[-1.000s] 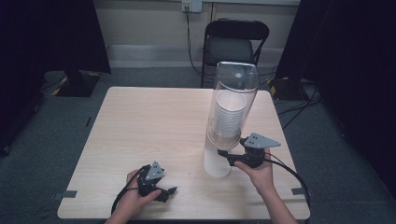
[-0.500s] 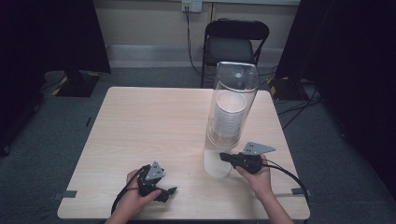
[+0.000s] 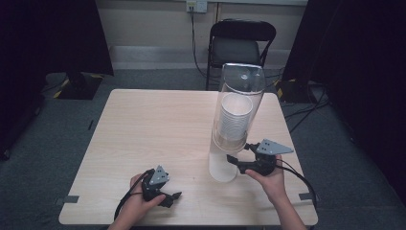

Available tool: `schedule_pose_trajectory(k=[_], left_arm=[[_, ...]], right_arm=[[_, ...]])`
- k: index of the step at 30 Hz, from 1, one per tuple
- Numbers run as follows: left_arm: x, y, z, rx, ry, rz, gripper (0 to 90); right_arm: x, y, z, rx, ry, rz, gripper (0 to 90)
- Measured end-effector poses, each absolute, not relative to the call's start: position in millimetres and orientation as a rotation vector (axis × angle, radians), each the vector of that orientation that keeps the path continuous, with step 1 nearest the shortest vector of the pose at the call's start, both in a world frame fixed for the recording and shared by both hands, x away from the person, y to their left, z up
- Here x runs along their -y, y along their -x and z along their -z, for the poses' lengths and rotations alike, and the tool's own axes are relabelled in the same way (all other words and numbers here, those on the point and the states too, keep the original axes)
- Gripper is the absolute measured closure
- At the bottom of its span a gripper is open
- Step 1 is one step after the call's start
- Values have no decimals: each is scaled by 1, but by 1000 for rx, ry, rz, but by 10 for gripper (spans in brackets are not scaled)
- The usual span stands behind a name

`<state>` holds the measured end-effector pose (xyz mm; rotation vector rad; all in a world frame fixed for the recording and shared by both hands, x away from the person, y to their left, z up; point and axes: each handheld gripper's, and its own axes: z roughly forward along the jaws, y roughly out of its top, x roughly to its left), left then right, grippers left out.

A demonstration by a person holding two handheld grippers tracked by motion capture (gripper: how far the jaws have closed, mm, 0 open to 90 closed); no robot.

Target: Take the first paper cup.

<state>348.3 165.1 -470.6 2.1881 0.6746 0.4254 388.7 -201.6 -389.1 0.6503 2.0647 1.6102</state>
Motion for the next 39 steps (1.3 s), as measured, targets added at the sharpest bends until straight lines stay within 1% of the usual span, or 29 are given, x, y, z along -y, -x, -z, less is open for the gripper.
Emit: schedule_pose_trajectory(k=[6,16,19,20,21,36,37,38,39], left_arm=[[-165,-348,471,-675,-2188,-425,135],[-165,-348,471,-675,-2188,-425,135],[-165,-348,471,-675,-2187,-424,135],[-165,-348,471,-675,-2187,-424,135],[-165,-348,471,-675,-2188,-425,135],[-165,-348,471,-676,-2188,-427,135],[-165,-348,471,-675,-2188,-429,135],[-165,-348,471,-675,-2188,-428,135],[-165,-348,471,-676,-2188,-428,135]], right_arm=[[190,-392,381,-2052,-621,-1588,223],[180,-403,382,-1991,-627,-1611,237],[174,-404,378,-2016,-620,-1586,205],[173,-405,379,-2018,-608,-1584,240],[173,-405,380,-2022,-607,-1580,302],[174,-403,387,-1989,-635,-1611,326],[174,-403,389,-2000,-641,-1606,344],[173,-405,399,-2075,-649,-1510,362],[174,-407,411,-2092,-673,-1507,378]])
